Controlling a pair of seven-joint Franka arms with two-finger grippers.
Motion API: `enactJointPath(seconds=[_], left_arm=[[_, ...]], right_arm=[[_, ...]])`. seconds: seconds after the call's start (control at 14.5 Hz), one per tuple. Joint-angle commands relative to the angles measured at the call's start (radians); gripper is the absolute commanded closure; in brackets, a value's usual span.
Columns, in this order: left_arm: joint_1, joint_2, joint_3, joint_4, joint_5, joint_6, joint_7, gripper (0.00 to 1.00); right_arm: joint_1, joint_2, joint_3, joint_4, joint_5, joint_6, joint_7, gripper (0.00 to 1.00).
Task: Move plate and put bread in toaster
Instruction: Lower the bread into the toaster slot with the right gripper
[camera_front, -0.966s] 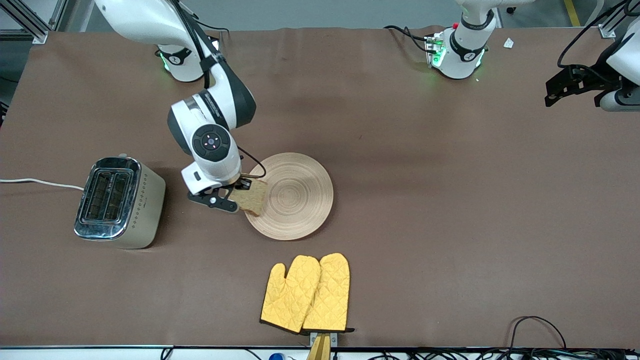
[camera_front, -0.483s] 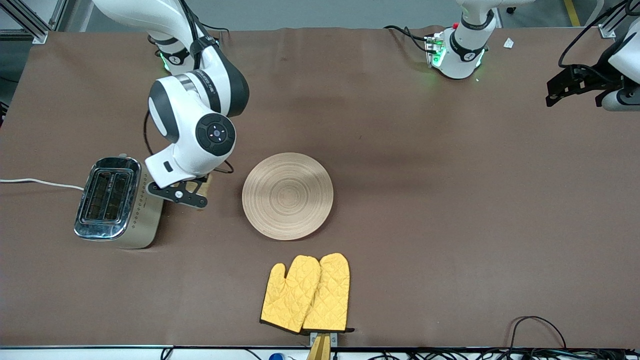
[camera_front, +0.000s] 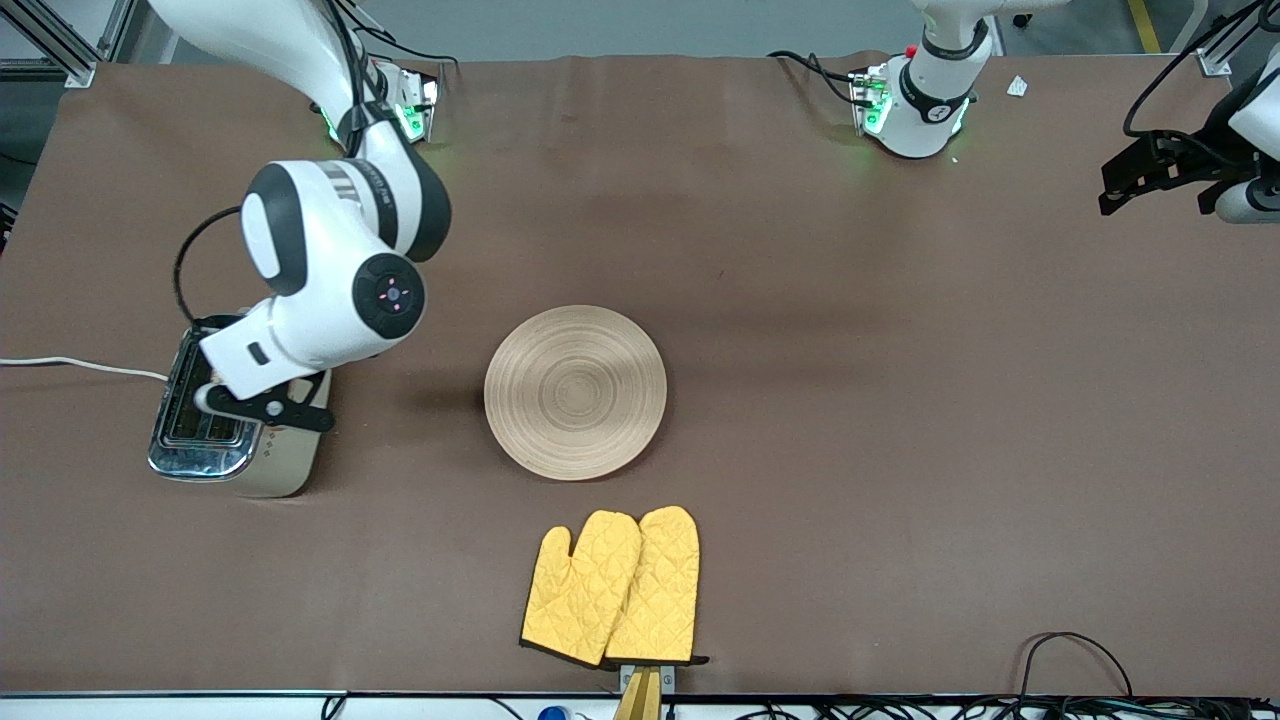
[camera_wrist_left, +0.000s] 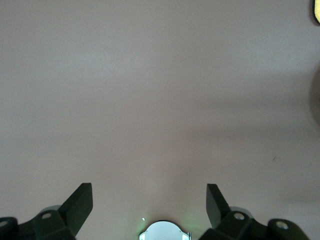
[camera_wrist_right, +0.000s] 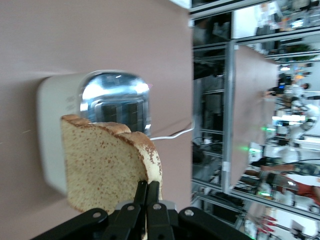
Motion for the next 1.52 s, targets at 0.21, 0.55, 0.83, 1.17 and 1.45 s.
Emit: enactJointPath(seconds=[0.21, 0.55, 0.83, 1.17, 1.45], left_arm=[[0.003, -0.001, 0.002, 0.013, -0.015, -0.005, -0.004, 0.00], [0.003, -0.001, 0.002, 0.013, -0.016, -0.005, -0.001, 0.00], [0.005, -0.003, 0.003, 0.021, -0.015, -0.005, 0.009, 0.00], [0.013, -0.003, 0.002, 0.025, -0.016, -0.005, 0.010, 0.00], [0.013, -0.001, 0.003, 0.024, -0.016, -0.005, 0.010, 0.00]], right_arm=[[-0.055, 0.071, -0.008, 0.017, -0.058, -0.016, -0.007, 1.00], [-0.093, 0.073, -0.008, 0.017, -0.058, -0.015, -0.017, 1.00], [-0.108, 0.073, -0.008, 0.017, -0.058, -0.015, -0.039, 1.00], [-0.110, 0.073, -0.007, 0.004, -0.053, -0.033, -0.043, 1.00], [-0.102, 0.073, -0.005, -0.018, -0.047, -0.047, -0.048, 1.00]])
